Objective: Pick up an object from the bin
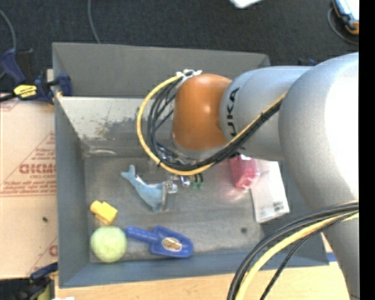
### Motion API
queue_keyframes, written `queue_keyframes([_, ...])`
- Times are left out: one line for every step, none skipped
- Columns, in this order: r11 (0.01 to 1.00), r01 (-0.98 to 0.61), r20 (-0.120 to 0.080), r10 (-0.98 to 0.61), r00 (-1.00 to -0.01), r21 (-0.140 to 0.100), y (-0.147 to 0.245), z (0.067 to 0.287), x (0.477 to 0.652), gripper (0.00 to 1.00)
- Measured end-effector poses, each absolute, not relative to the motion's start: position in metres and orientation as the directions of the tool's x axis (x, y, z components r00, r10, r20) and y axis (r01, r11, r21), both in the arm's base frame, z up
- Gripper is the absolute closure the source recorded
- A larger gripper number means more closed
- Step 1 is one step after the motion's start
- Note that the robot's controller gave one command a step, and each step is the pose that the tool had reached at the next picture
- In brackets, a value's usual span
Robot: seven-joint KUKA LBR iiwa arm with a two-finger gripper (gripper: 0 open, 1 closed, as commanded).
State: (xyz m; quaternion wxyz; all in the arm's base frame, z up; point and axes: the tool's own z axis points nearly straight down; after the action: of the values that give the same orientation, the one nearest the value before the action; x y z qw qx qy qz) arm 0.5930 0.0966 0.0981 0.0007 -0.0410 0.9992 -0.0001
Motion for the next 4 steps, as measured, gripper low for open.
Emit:
queue_keyframes([0.947, 0.323, -0.014, 0.323, -0.946, 0.005, 0.079, 0.070, 0.579, 0.00])
queue_keyframes([1.000, -0.007, -0.007, -0.007, -1.000, 0.000, 0.097, 0.072, 0.591, 1.00])
queue_keyframes([1.000, -0.007, -0.008, -0.007, -1.000, 0.000, 0.097, 0.072, 0.591, 1.00])
queue_keyframes([1.000, -0.007, -0.004, -0.007, -1.000, 0.000, 0.097, 0.081, 0.589, 1.00])
